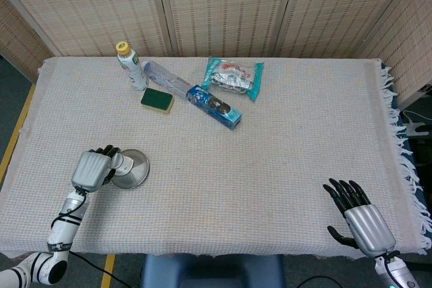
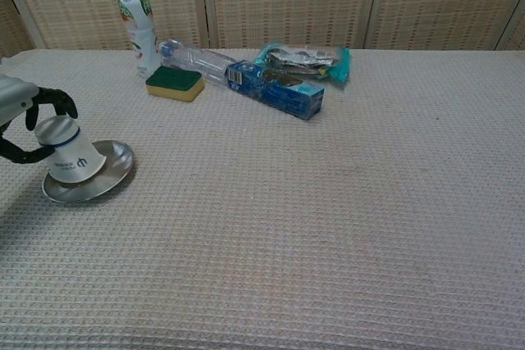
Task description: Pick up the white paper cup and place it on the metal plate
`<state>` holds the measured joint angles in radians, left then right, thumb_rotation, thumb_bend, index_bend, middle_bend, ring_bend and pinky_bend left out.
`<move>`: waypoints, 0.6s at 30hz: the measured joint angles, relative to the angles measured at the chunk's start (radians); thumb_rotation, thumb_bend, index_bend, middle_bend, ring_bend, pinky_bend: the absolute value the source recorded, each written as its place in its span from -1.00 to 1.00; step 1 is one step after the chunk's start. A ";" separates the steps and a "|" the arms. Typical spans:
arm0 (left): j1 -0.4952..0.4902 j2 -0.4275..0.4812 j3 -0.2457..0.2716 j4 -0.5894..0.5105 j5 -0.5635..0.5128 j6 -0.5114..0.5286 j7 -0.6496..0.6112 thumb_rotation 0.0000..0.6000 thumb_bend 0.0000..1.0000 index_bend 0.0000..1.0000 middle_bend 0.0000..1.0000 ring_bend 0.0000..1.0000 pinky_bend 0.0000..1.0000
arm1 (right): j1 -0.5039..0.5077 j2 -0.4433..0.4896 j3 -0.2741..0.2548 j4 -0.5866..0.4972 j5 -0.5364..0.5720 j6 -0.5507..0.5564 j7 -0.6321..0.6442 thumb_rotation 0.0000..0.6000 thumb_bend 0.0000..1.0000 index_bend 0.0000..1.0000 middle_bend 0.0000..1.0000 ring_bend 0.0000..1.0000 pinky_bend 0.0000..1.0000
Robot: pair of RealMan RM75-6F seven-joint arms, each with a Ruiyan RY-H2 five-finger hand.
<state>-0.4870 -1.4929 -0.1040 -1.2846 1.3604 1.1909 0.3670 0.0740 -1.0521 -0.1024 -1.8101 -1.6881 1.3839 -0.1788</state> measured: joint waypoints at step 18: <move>-0.019 0.017 -0.004 0.004 -0.022 -0.047 -0.015 1.00 -0.22 -0.10 0.21 -0.02 0.25 | 0.002 0.002 0.001 -0.002 0.004 -0.006 0.001 0.79 -0.62 -1.00 -1.00 -1.00 -1.00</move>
<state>-0.5055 -1.4761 -0.1083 -1.2806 1.3381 1.1441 0.3521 0.0755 -1.0505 -0.1014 -1.8119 -1.6843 1.3779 -0.1782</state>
